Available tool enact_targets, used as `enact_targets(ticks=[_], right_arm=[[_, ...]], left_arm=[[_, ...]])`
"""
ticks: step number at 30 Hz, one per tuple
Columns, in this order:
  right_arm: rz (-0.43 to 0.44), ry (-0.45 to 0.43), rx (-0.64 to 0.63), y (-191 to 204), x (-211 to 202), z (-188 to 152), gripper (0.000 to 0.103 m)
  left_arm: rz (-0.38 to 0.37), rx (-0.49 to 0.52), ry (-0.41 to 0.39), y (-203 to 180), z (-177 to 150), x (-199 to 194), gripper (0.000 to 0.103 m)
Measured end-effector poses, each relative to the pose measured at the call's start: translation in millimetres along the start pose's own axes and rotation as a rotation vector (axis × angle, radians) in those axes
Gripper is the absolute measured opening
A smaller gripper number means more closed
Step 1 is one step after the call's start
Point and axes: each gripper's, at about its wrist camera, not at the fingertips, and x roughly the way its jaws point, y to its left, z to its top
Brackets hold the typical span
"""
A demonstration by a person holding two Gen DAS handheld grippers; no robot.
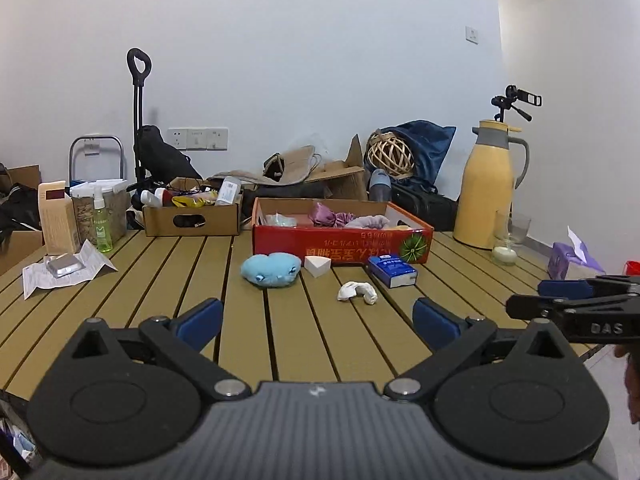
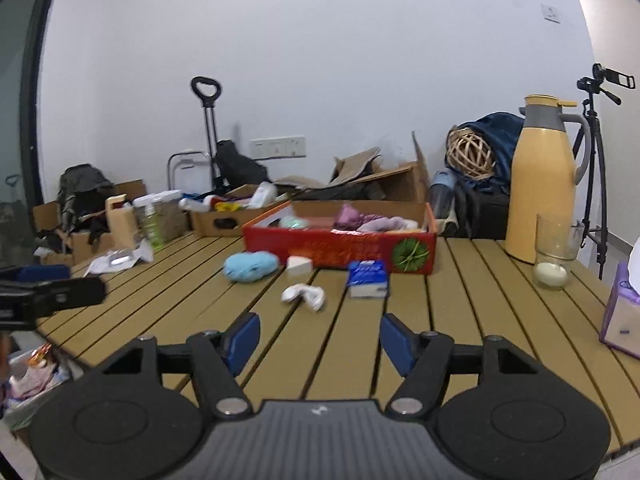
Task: Organize soft objects
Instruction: 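Grasp the white triangular sponge with the left gripper while the right grasps the white plastic bag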
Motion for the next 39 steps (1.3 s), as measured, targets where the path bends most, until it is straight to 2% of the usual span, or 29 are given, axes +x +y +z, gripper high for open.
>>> enact_targets(ticks=[7, 11, 17, 23, 25, 27, 28, 29, 32, 34, 35, 37, 39], right_arm=[[-0.020, -0.015, 0.032, -6, 8, 5, 0.069], [-0.001, 0.031, 0.067, -14, 34, 3, 0.069], [0.069, 0.133, 0.074, -7, 123, 19, 0.069], [0.046, 0.209, 0.083, 3, 234, 35, 0.068], [0.023, 0.248, 0.052, 6, 257, 35, 0.064], [0.013, 0.272, 0.033, 5, 270, 32, 0.035], [0.044, 0.269, 0.045, 1, 269, 32, 0.024], [0.048, 0.263, 0.037, -3, 265, 33, 0.020], [0.074, 0.210, 0.060, -23, 246, 37, 0.019], [0.070, 0.183, 0.070, -36, 238, 42, 0.019], [0.065, 0.167, 0.077, -46, 234, 45, 0.019], [0.068, 0.142, 0.110, -62, 231, 49, 0.019], [0.061, 0.116, 0.130, -75, 227, 50, 0.019]], left_arm=[[0.001, -0.047, 0.039, 4, -5, 21, 0.103], [0.004, -0.043, 0.089, 5, -13, 48, 0.103], [0.054, -0.058, 0.111, 21, -5, 95, 0.103], [0.104, -0.048, 0.115, 45, 15, 144, 0.103], [0.097, -0.046, 0.123, 48, 20, 162, 0.103], [0.087, -0.035, 0.136, 48, 23, 179, 0.103], [0.073, -0.024, 0.140, 47, 25, 189, 0.103], [0.048, -0.013, 0.145, 44, 28, 200, 0.101], [-0.043, -0.007, 0.159, 28, 39, 234, 0.090], [-0.088, 0.002, 0.204, 14, 45, 268, 0.082], [-0.079, 0.019, 0.230, 7, 45, 286, 0.079], [-0.014, 0.079, 0.261, -9, 43, 314, 0.076], [0.024, 0.141, 0.272, -21, 39, 336, 0.067]])
